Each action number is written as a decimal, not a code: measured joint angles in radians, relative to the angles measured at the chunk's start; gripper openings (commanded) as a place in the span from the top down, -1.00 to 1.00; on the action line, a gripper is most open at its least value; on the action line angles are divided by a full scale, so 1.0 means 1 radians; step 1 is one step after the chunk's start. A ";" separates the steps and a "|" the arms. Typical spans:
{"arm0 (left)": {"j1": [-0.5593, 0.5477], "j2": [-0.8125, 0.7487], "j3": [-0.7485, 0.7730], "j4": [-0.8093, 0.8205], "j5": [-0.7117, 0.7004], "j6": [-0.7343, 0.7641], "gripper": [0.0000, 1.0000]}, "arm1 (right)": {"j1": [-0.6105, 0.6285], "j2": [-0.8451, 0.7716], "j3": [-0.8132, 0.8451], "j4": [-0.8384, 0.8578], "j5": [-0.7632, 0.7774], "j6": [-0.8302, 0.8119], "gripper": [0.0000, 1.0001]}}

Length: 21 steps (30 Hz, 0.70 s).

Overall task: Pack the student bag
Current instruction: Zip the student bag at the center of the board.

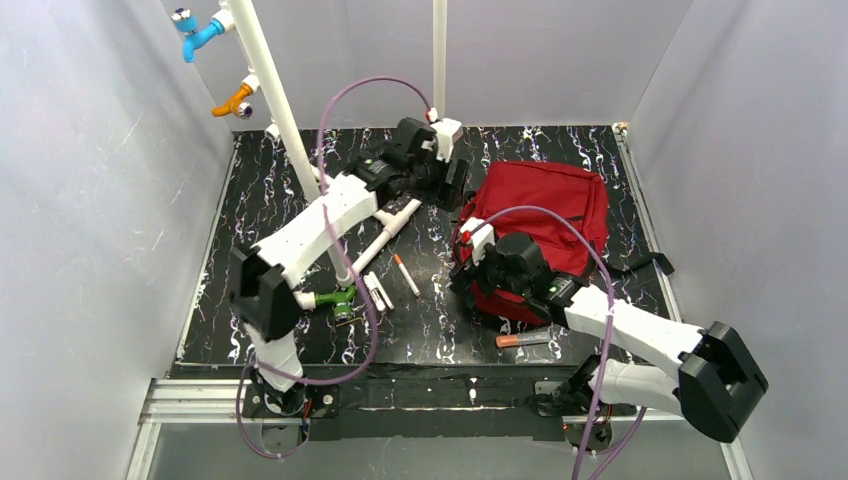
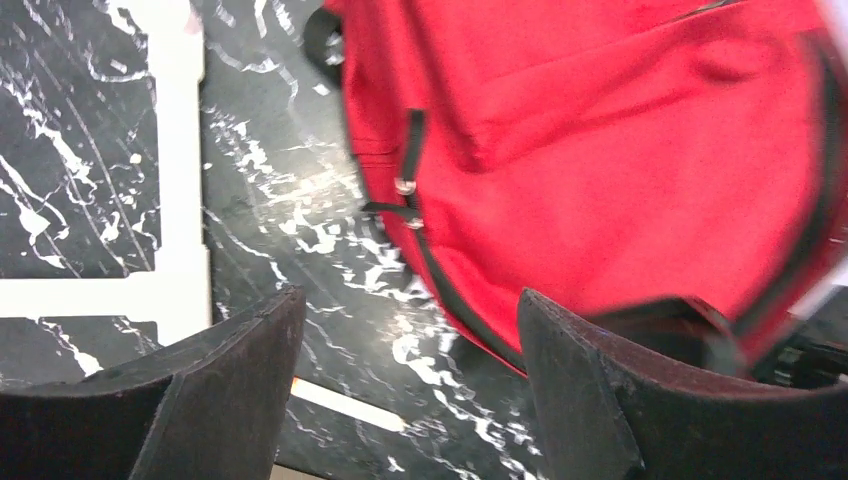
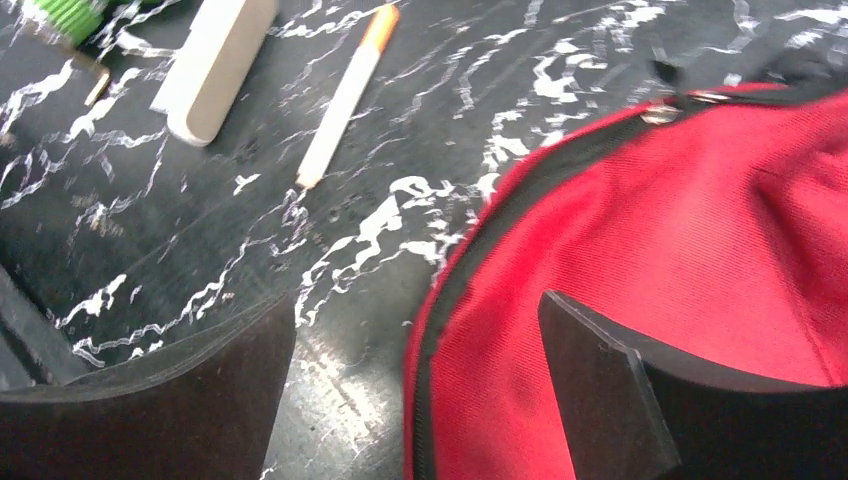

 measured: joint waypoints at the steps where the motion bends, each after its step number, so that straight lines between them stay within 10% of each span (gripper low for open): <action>1: 0.000 -0.046 -0.015 0.006 0.016 -0.011 -0.53 | 0.000 -0.012 0.006 -0.009 0.030 0.025 -0.97; 12: -0.050 -0.257 -0.355 0.119 0.195 -0.159 -0.40 | -0.122 -0.292 0.214 -0.350 0.495 0.272 -0.97; 21: -0.157 -0.229 -0.582 0.286 0.202 -0.351 -0.41 | -0.764 0.130 0.470 -0.525 0.161 0.454 -0.97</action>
